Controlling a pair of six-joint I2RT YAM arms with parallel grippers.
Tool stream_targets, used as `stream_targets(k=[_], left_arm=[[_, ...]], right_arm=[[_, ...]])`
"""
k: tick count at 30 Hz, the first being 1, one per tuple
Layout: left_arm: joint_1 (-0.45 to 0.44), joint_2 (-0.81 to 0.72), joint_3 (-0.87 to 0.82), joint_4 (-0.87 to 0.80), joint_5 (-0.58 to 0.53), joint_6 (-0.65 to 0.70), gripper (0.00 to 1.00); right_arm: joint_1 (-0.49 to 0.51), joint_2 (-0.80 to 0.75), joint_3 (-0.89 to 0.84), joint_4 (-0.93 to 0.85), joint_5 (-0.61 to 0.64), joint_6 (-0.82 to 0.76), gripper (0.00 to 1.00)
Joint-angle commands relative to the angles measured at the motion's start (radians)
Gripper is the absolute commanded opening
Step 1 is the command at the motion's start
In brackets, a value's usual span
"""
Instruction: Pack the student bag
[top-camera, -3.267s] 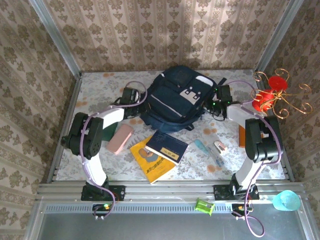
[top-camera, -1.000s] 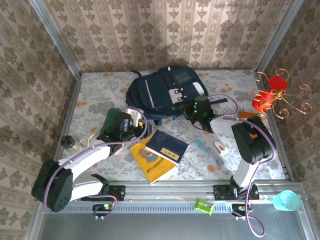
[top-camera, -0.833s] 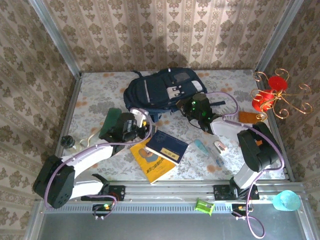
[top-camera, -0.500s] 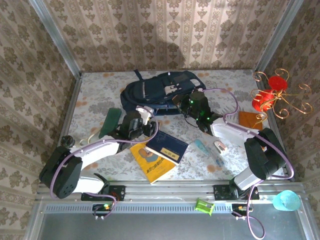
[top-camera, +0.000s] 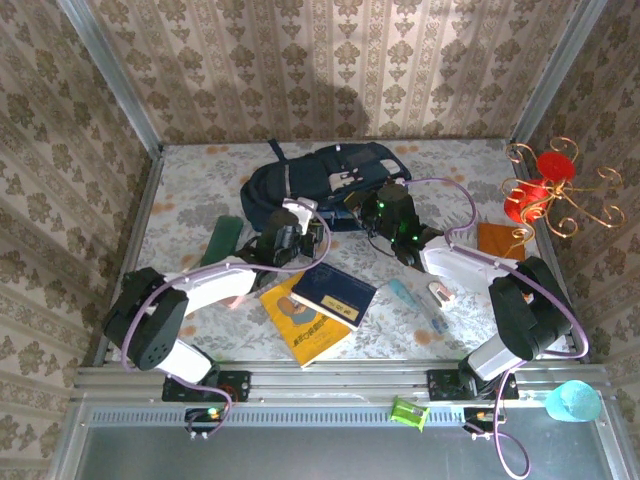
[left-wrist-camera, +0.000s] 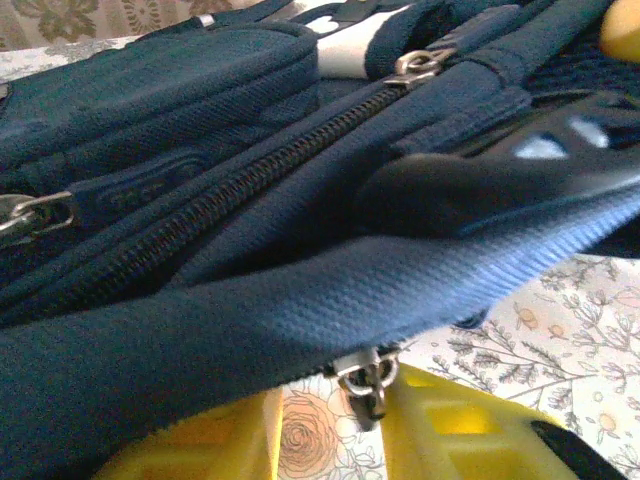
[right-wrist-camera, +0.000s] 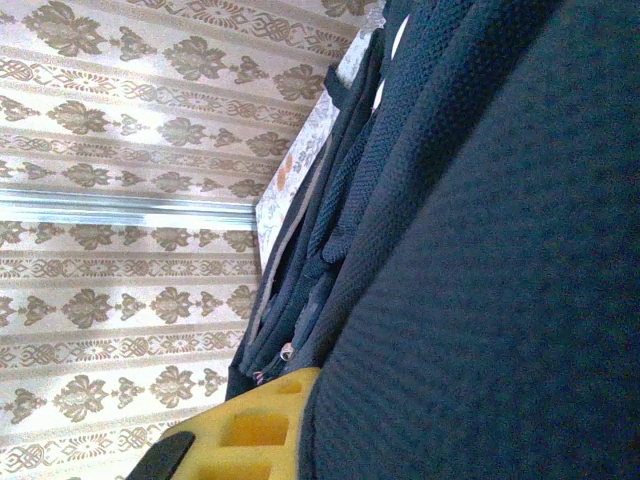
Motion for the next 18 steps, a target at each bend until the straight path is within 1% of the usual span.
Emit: stream_targets(k=[1,2,5,7,10,18], left_arm=[[-0.005,0.017,0.027,0.067,-0.016,-0.002,0.20],[-0.005,0.014,0.021,0.081,-0.004,0.002,0.16],[-0.003,-0.010,-0.006,0.097,0.005,0.016,0.00],[0.006,-0.033,-0.031,0.100,0.010,0.017,0.00],[0.033,-0.065,-0.062,0.087,0.053,0.011,0.00],[0.122,-0.105,-0.106,-0.001,0.121,0.041,0.00]], right_arm=[[0.008,-0.048,0.050,0.058,0.028,-0.022,0.11],[0.006,-0.052,0.049,0.046,0.035,-0.033,0.11],[-0.002,-0.064,0.042,0.001,0.067,-0.082,0.11],[-0.012,-0.071,0.027,-0.020,0.085,-0.108,0.11],[-0.039,-0.078,-0.001,-0.042,0.096,-0.138,0.11],[-0.152,-0.076,-0.028,-0.121,0.045,-0.244,0.10]])
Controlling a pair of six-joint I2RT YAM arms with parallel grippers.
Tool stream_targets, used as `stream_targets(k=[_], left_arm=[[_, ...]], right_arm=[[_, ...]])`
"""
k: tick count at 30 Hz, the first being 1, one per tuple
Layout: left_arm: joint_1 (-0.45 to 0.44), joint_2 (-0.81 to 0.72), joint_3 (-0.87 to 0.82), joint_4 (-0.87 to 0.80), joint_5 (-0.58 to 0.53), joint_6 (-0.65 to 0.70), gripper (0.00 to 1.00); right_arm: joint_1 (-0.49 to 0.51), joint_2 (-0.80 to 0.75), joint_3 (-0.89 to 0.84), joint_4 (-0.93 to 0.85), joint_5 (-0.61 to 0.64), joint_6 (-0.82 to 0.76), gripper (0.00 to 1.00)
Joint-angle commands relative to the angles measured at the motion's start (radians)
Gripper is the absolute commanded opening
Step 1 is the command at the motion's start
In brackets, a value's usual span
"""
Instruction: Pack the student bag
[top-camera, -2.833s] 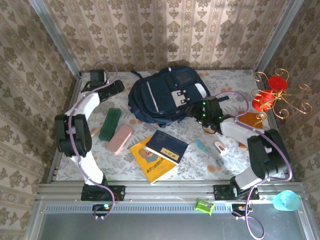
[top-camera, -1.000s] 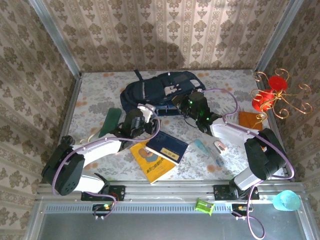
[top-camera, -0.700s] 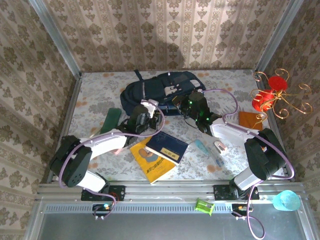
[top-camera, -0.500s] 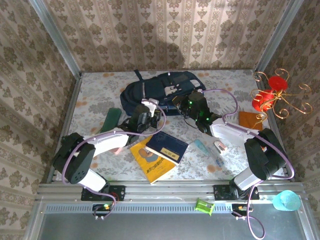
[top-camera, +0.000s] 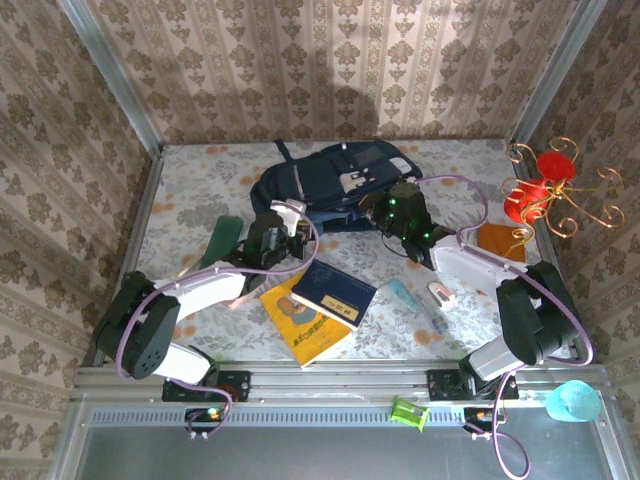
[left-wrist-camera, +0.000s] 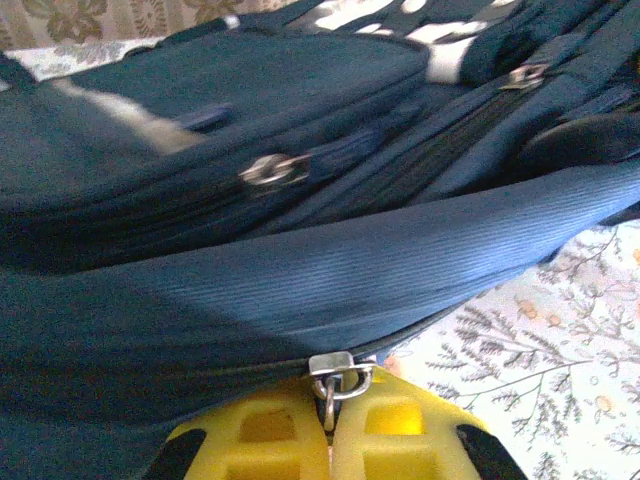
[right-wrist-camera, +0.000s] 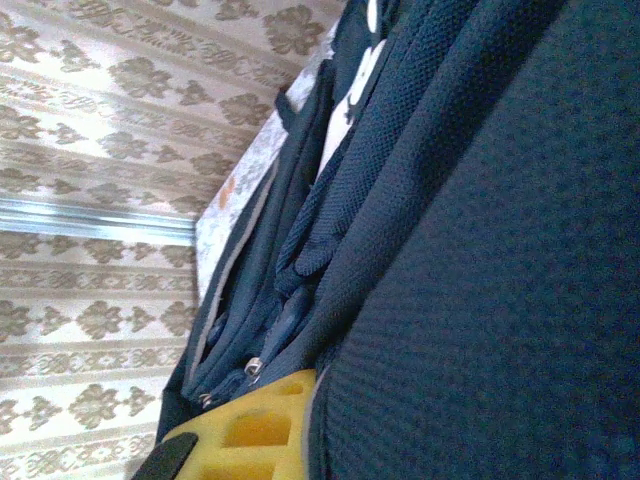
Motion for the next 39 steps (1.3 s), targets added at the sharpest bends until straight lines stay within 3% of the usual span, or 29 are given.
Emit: stream_targets(k=[1,7,12,18,24,27,35,39], left_arm=[[0.051,-0.037,-0.024,-0.047,0.021,0.023,0.00],[0.102,-0.048,-0.036,-0.110,0.092,0.043,0.00],[0.024,-0.012,0.008,-0.136,0.155,0.063,0.00],[0.004,0.094,0.096,-0.073,0.198,-0.077,0.00],[-0.030,0.155,0.176,-0.097,0.180,-0.083,0.00],[-0.036,0.161,0.183,-0.091,0.184,-0.083,0.00],[-0.048,0.158,0.173,-0.070,0.201,-0.069,0.00],[-0.055,0.144,0.163,-0.071,0.208,-0.057,0.00]], right_arm=[[-0.071,-0.032,0.001,-0.022,0.037,-0.097,0.10],[-0.173,0.051,0.060,-0.104,-0.068,-0.215,0.11],[-0.218,0.182,0.119,-0.099,-0.100,-0.262,0.22],[-0.238,0.301,0.262,-0.247,-0.170,-0.359,0.49],[-0.233,0.155,0.099,-0.173,-0.212,-0.312,0.87],[-0.183,0.085,-0.007,-0.081,-0.229,-0.219,1.00],[-0.019,0.141,-0.035,0.042,-0.192,-0.035,0.99],[0.010,0.222,-0.007,0.133,-0.171,0.041,0.88]])
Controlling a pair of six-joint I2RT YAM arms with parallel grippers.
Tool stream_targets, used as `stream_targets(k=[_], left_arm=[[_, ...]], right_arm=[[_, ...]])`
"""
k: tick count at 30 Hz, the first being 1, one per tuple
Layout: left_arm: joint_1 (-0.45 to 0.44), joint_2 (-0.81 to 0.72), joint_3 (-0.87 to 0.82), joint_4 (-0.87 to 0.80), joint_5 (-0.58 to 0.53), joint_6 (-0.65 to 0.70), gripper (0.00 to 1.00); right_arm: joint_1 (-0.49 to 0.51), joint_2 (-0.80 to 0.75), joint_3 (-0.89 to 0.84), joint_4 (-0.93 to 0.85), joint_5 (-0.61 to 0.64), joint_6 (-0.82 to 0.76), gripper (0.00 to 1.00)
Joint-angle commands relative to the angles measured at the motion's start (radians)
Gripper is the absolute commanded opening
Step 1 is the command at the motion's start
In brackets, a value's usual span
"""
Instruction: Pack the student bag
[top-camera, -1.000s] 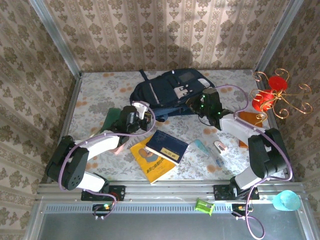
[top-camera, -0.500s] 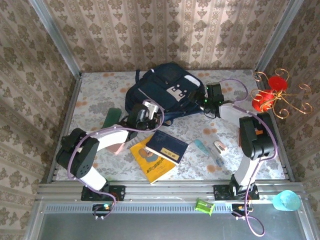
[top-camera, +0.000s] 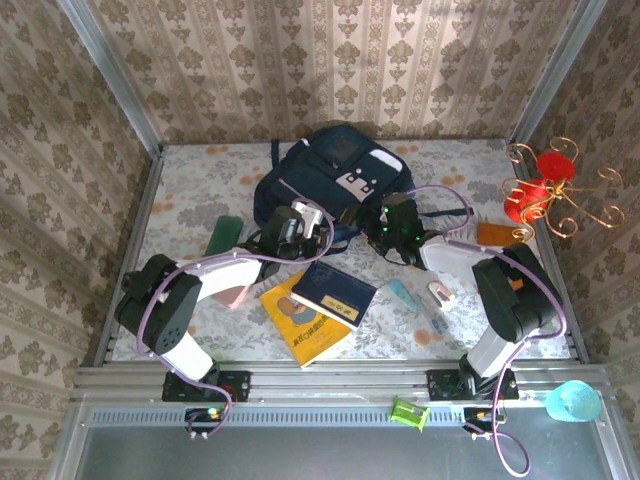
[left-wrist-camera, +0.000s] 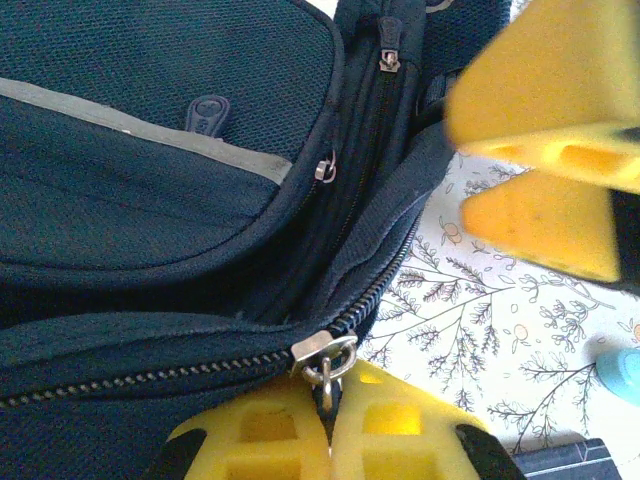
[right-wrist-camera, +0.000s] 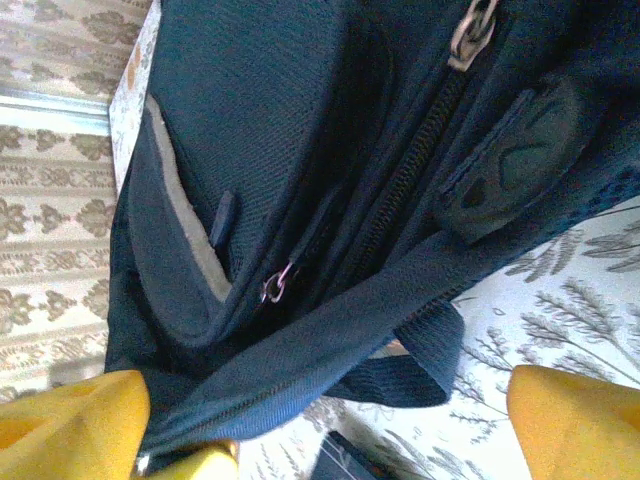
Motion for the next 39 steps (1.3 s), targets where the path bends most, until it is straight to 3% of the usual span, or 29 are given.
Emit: stream_targets(k=[1,4,6,10,14,20,26,34,39], left_arm=[[-0.013,-0.026,0.019,0.068,0.029,0.014,0.00],[-0.012,-0.045,0.001,0.058,0.041,0.036,0.00],[-0.008,-0.070,-0.015,0.020,0.043,0.072,0.00],[0.026,-0.120,-0.048,-0.068,0.037,0.128,0.00],[0.102,-0.179,-0.108,-0.100,0.018,0.136,0.00],[0.186,-0.212,-0.128,-0.158,-0.021,0.175,0.00],[0.150,-0.165,-0.070,-0.131,0.063,0.142,0.00],[0.079,-0.081,0.045,-0.106,0.059,0.060,0.00],[0.040,-0.070,0.069,-0.101,0.071,0.058,0.00]], right_arm=[[0.007,0.070,0.035,0.107,0.036,0.106,0.84],[-0.003,0.117,0.055,0.121,0.067,0.124,0.64],[-0.024,0.123,0.038,0.158,0.085,0.139,0.41],[-0.082,0.088,0.022,0.136,0.084,0.106,0.17],[-0.150,0.021,0.010,0.061,0.083,0.027,0.10],[-0.235,-0.013,0.058,-0.070,0.057,-0.093,0.09],[-0.259,0.027,0.167,-0.192,0.014,-0.205,0.20],[-0.238,-0.050,0.144,-0.258,-0.021,-0.221,0.69],[-0.178,-0.161,-0.005,-0.223,-0.035,-0.130,0.88]])
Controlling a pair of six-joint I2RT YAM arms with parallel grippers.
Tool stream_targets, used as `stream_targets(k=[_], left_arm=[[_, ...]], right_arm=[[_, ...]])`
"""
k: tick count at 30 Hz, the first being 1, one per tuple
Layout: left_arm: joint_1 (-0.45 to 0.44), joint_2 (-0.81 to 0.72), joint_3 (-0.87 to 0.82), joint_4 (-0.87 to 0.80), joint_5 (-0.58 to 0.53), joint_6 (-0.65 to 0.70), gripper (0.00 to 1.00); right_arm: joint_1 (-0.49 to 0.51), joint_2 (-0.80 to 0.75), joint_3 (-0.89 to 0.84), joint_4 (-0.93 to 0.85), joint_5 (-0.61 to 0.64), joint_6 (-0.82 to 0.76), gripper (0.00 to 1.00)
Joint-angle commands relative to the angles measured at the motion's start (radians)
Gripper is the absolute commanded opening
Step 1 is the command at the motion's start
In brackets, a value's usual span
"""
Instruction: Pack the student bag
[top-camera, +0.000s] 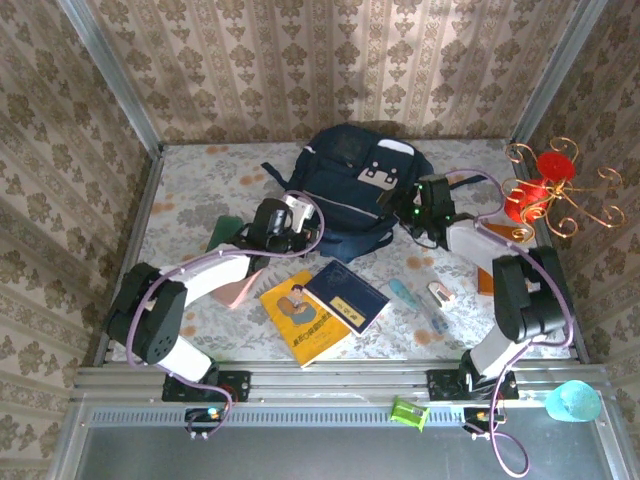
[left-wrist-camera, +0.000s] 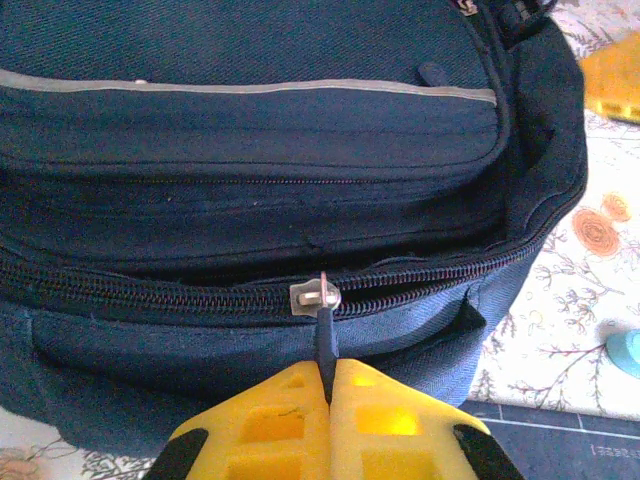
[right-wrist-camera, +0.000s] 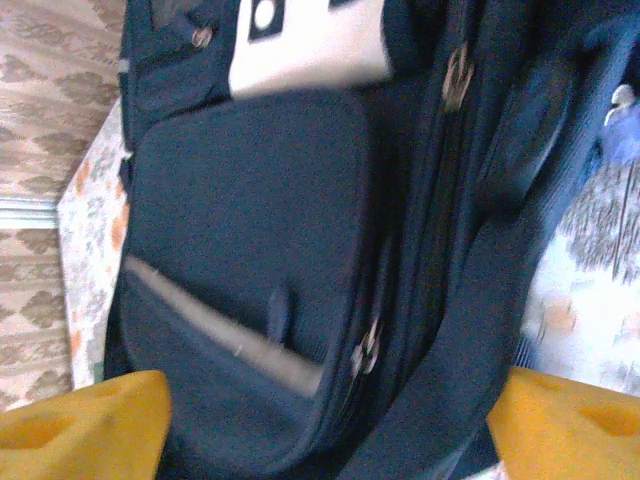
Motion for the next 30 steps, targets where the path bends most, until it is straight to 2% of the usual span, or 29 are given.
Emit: stream_targets(k=[1,6,12,15,22,30], left_arm=[[-0.031,0.001,0.040,0.018,0.027,-0.025,0.00],[-0.058,-0.004,0.026,0.008,0.022,-0.016,0.00],[-0.071,-0.004,0.002,-0.007,0.015,-0.010,0.00],[-0.074,-0.012,-0.011,-0.019,0.008,-0.009,0.00],[-0.076,-0.030,-0.031,-0.070,-0.021,0.037,0.00],[-0.066,-0.046,-0.044,-0.139,-0.127,0.092,0.00]], right_arm=[[0.053,-0.086,-0.084,0.009,-0.015,0.064,0.90],[0.148,-0.125,-0.158,0.072,0.053,0.178,0.93],[0.210,-0.021,-0.106,0.144,0.107,0.232,0.88],[0.208,0.029,-0.094,0.167,0.126,0.240,0.77],[0.183,0.027,-0.105,0.183,0.172,0.207,0.39],[0.099,-0.056,-0.080,0.043,0.185,0.064,0.05]])
